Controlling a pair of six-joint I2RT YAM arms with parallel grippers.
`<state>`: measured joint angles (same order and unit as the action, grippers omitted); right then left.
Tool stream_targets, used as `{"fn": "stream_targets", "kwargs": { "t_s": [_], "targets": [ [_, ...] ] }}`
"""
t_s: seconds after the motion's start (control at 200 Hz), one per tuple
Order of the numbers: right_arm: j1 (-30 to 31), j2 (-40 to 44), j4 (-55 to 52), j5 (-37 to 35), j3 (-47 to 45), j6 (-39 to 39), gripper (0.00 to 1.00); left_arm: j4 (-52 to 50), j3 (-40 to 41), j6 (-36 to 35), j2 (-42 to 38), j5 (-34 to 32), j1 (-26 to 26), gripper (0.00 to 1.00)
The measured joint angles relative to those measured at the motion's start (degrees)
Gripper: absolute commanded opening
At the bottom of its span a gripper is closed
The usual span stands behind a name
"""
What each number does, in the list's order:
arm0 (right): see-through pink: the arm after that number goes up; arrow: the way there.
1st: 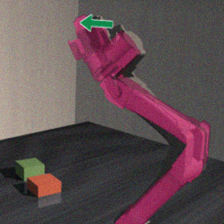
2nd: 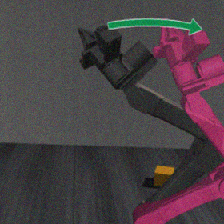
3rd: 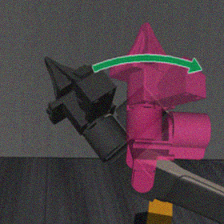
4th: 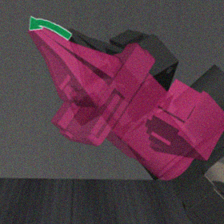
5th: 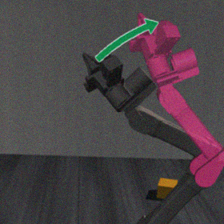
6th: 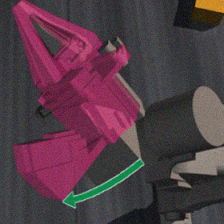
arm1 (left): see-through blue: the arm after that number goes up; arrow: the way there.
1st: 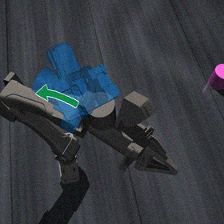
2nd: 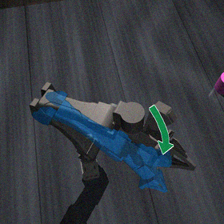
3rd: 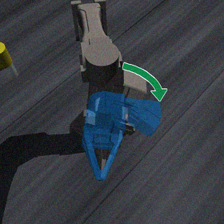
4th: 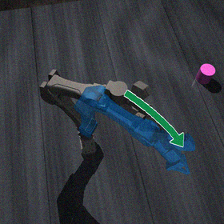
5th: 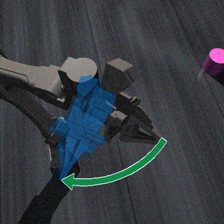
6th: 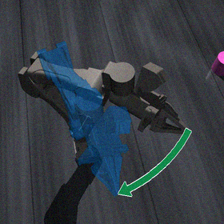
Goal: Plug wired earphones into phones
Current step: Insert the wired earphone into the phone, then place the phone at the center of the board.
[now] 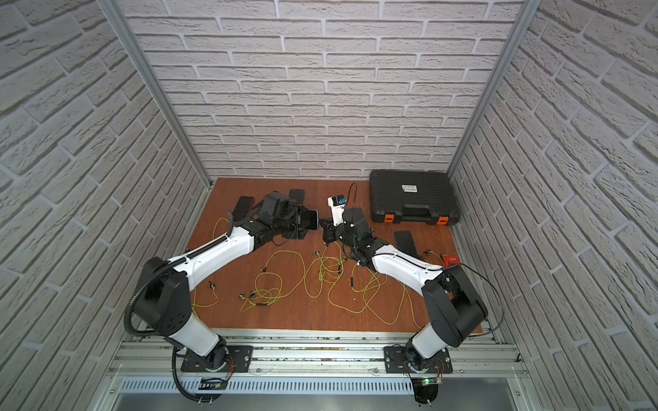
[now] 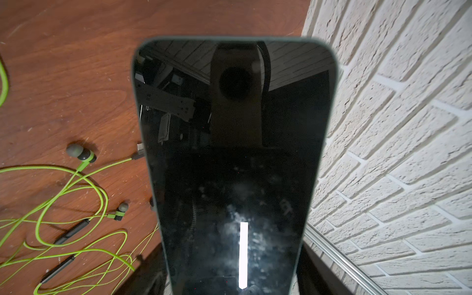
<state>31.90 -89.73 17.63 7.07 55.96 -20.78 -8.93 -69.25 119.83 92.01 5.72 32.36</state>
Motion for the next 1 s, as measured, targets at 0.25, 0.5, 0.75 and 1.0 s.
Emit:
{"fn": "stream_targets", "kwargs": {
  "t_s": [0.25, 0.5, 0.75, 1.0],
  "targets": [
    [0.37, -1.4, 0.85, -0.81, 0.7, -1.38, 0.06, -0.02, 0.0, 0.26, 0.15, -1.29, 0.0, 0.0],
    [-0.04, -1.09, -1.95, 0.28, 1.27, -0.74, 0.56, -1.66, -0.55, -2.03, 0.44, -0.59, 0.02, 0.0],
    [-9.01, 10.84, -16.87, 6.21, 0.81, 0.81, 0.69, -11.63, -12.83, -15.91, 10.4, 0.24, -0.48, 0.0],
    [-15.13, 21.0, -26.75, 5.77, -5.33, 2.6, 0.69, -25.83, -42.16, -38.07, 32.35, 0.46, -0.09, 0.0]
  ]
}}
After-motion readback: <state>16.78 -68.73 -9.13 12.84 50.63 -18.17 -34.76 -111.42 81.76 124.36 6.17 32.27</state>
